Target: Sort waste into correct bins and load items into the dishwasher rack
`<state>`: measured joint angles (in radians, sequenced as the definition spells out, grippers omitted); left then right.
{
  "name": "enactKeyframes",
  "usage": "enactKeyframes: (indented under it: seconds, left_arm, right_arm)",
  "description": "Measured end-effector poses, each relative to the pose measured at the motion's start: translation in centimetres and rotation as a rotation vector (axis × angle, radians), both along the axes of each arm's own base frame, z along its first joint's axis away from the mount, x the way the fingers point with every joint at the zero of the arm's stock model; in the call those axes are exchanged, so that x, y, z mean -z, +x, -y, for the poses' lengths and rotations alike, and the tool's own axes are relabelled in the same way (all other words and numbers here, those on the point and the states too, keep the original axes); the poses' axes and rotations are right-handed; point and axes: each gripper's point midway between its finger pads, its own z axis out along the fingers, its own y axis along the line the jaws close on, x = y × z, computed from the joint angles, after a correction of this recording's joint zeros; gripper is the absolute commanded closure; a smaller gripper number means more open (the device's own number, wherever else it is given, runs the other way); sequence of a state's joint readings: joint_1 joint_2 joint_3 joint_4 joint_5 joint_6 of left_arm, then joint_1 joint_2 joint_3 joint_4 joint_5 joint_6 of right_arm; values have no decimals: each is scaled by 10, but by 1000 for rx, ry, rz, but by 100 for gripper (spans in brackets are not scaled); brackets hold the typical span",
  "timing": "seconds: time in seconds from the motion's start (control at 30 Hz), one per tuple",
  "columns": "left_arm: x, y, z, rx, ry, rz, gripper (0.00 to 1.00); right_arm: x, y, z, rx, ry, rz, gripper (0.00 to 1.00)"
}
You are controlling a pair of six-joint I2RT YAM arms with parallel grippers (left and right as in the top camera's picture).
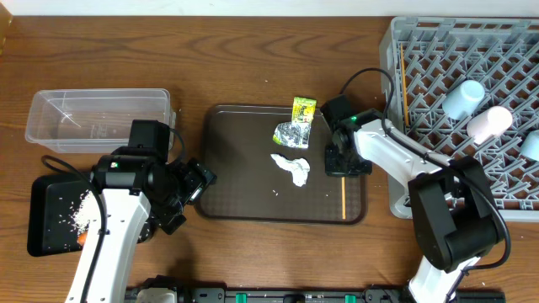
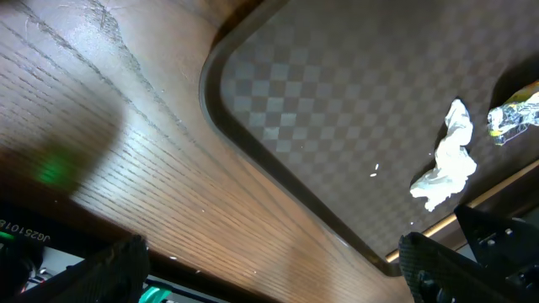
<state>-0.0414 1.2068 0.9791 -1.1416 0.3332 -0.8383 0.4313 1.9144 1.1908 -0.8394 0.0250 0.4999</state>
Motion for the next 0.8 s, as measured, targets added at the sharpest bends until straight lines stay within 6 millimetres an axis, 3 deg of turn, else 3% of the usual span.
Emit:
enactKeyframes:
  seconds: [0.2,0.33,0.43,0.57,0.7,0.8]
  left_arm:
    - [0,0,0,0,0,0,2]
    - [0,0,0,0,0,0,2]
    - [0,0,0,0,0,0,2]
    - [0,0,0,0,0,0,2]
    - [0,0,0,0,0,1,2]
    - [0,0,0,0,0,0,2]
  right_arm:
    - [0,0,-1,0,4,-1,99]
    - [-11,-3,1,-10,-3,-36,99]
    - [-39,19,3,2,18,5,99]
    - [-103,74,26,52,71,187,99]
    - [-170,117,70,67,81,388,99]
    - [-197,134,107,45,46,488,99]
